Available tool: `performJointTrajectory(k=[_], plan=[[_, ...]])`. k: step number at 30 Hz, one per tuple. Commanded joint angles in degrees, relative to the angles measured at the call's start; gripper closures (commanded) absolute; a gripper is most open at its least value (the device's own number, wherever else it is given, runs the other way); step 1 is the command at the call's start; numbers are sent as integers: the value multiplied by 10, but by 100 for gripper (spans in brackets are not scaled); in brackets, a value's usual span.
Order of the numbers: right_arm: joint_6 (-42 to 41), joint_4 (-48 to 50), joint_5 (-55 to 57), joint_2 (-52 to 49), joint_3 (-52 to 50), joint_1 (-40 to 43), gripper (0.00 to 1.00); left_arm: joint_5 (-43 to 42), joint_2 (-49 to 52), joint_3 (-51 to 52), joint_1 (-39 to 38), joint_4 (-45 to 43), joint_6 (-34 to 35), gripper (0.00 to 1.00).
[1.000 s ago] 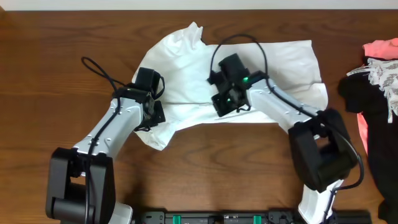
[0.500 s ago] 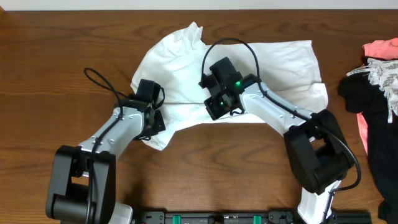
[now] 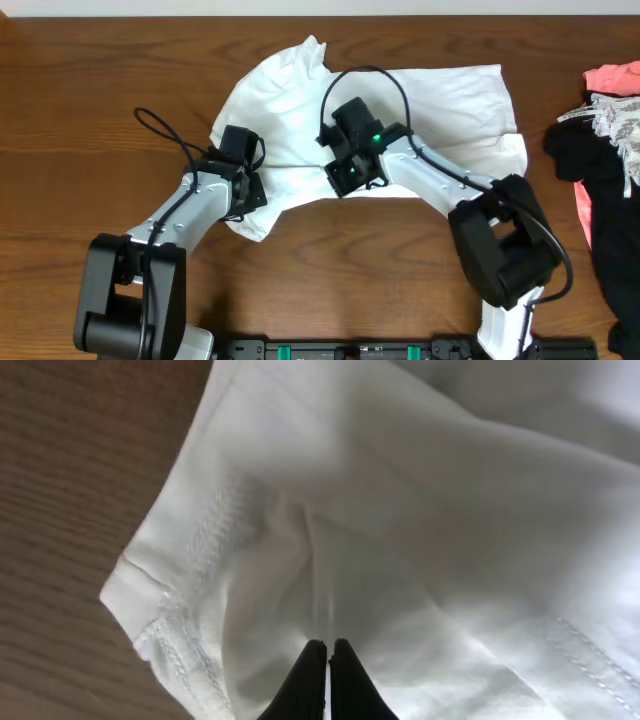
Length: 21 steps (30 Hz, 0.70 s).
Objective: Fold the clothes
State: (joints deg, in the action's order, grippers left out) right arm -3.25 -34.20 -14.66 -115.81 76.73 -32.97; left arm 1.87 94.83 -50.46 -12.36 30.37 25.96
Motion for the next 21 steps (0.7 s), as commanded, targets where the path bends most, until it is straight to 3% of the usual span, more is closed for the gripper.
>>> performJointTrajectory(k=[1, 10, 21], plan=[[-14, 2, -3, -16, -7, -4, 99, 3, 11, 7, 4, 1, 10, 94], [-14, 12, -3, -16, -7, -4, 99, 3, 56, 7, 4, -4, 10, 94], [-36, 99, 57, -16, -7, -4, 99, 3, 61, 7, 4, -5, 9, 94]])
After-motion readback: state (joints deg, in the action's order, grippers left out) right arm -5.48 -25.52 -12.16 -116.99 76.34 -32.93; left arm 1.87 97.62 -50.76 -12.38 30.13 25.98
